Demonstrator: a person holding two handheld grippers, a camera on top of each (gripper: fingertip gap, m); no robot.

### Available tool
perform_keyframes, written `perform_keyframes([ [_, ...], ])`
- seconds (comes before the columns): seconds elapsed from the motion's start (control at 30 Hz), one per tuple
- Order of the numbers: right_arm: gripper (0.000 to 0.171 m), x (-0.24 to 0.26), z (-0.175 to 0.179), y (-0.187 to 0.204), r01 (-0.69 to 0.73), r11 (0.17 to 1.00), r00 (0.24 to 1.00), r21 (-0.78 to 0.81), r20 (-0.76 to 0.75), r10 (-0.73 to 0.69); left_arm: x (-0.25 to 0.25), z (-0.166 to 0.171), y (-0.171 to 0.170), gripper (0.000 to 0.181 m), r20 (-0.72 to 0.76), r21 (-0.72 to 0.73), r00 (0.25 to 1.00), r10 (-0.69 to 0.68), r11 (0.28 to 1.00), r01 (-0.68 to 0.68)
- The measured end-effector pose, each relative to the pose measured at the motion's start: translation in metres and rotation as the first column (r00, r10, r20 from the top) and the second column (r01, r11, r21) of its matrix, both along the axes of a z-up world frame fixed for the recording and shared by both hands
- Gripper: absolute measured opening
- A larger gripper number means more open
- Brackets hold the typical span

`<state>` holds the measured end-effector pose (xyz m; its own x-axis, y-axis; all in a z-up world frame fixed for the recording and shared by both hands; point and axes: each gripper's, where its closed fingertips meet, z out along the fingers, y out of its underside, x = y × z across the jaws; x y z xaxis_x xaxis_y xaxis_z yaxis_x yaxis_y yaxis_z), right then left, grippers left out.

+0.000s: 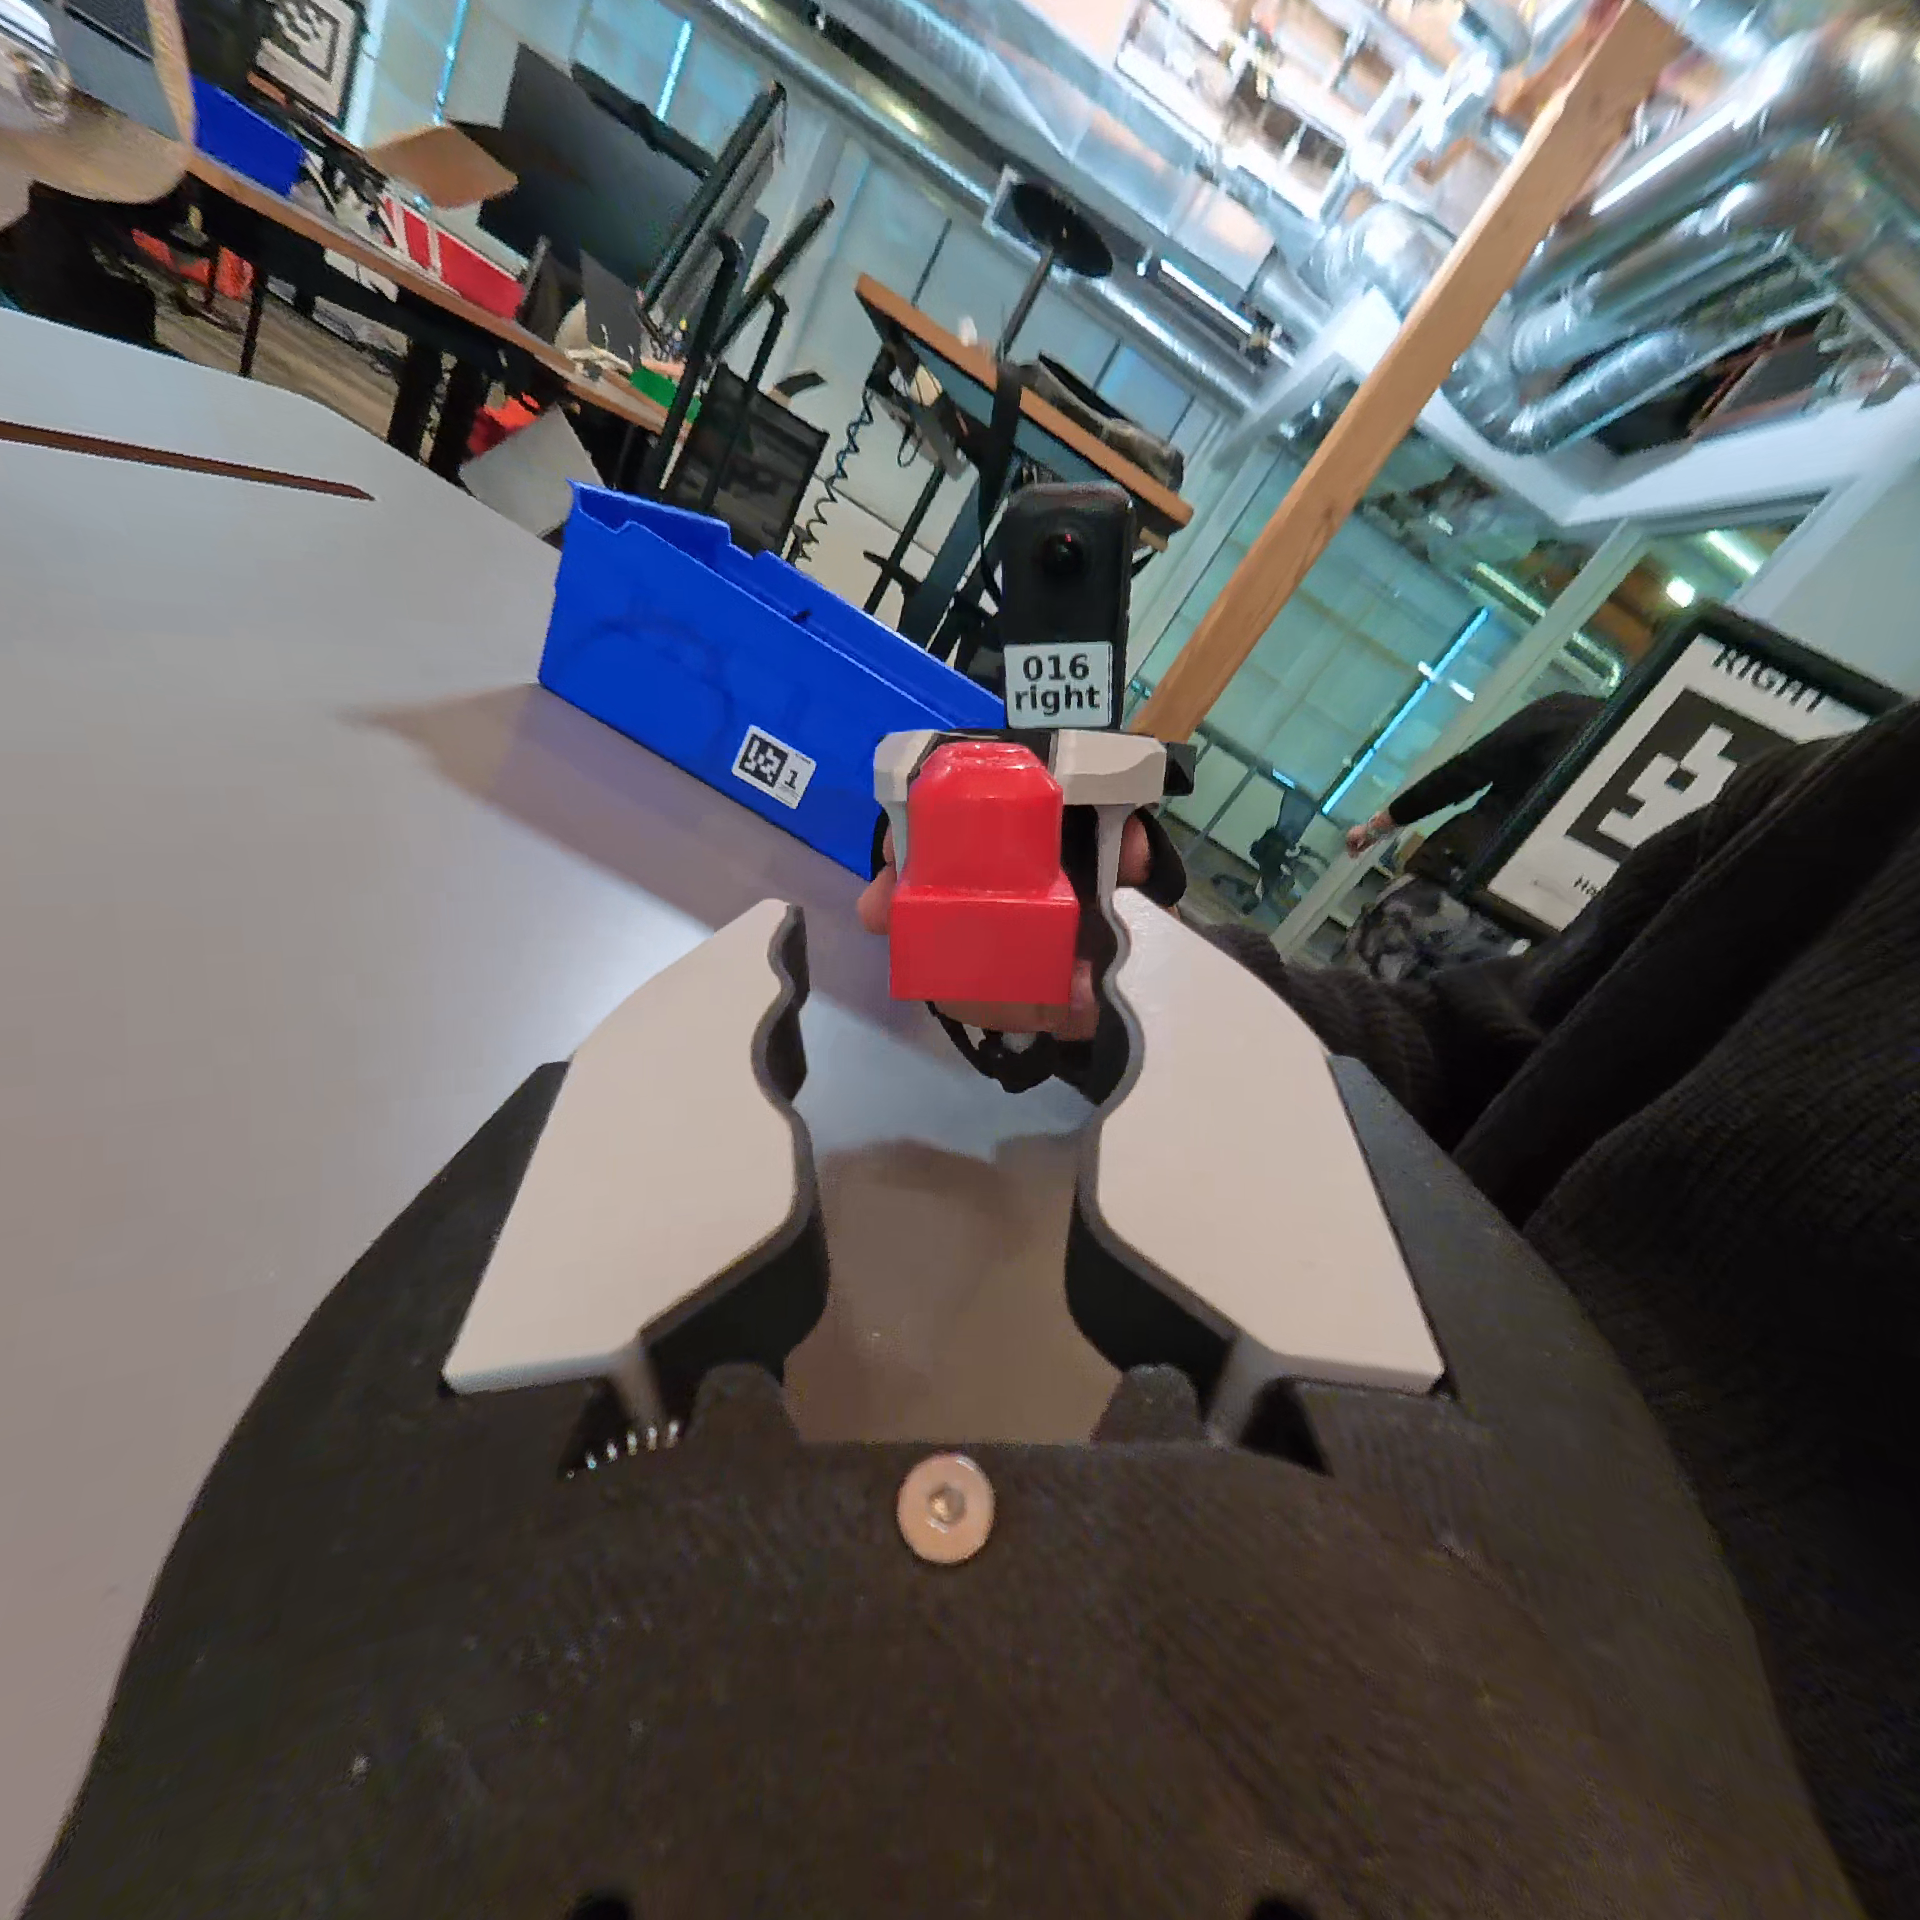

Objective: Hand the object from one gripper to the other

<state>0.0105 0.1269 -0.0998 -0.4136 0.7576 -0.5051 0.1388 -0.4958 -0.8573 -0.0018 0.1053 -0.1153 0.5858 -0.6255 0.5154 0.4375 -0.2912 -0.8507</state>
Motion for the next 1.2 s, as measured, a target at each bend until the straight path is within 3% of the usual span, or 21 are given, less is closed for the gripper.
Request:
perform_keyframes([
  [0.23, 0.028, -0.002, -0.008, 0.005, 0.035, 0.998, 0.998, 0.049, 0.042, -0.037, -0.009, 0.003, 0.003, 0.058, 0.009, 0.014, 0.998, 0.055, 0.998, -0.056],
  [0.47, 0.028, -0.005, -0.019, -0.010, -0.006, 0.989, 0.996, 0.151, 0.089, -0.008, 0.002, -0.011, 0.002, 0.042, -0.079, -0.031, 0.997, 0.014, 0.999, -0.016],
  [0.53, 0.028, -0.006, -0.020, -0.010, -0.006, 0.988, 0.995, 0.153, 0.095, -0.008, 0.004, -0.012, 0.001, 0.030, -0.102, -0.027, 0.995, 0.004, 1.000, -0.006],
  [0.8, 0.029, -0.007, -0.020, -0.008, 0.004, 0.992, 0.996, 0.129, 0.091, -0.016, 0.002, -0.011, 0.003, 0.030, -0.129, -0.012, 0.991, 0.040, 0.999, -0.042],
  [0.87, 0.037, -0.009, -0.021, -0.003, 0.049, 0.986, 0.995, 0.159, 0.082, -0.063, -0.002, -0.010, 0.004, 0.030, -0.126, -0.008, 0.990, 0.062, 0.998, -0.063],
  [1.07, 0.049, -0.011, -0.022, 0.000, 0.099, 0.973, 0.991, 0.209, 0.065, -0.115, -0.020, -0.001, 0.006, 0.030, 0.040, -0.022, 0.994, 0.099, 0.995, -0.098],
  [1.2, 0.050, -0.012, -0.019, -0.005, 0.086, 0.972, 0.994, 0.217, 0.041, -0.097, -0.024, 0.015, 0.000, 0.030, 0.211, 0.016, 0.977, 0.035, 0.999, -0.039],
])
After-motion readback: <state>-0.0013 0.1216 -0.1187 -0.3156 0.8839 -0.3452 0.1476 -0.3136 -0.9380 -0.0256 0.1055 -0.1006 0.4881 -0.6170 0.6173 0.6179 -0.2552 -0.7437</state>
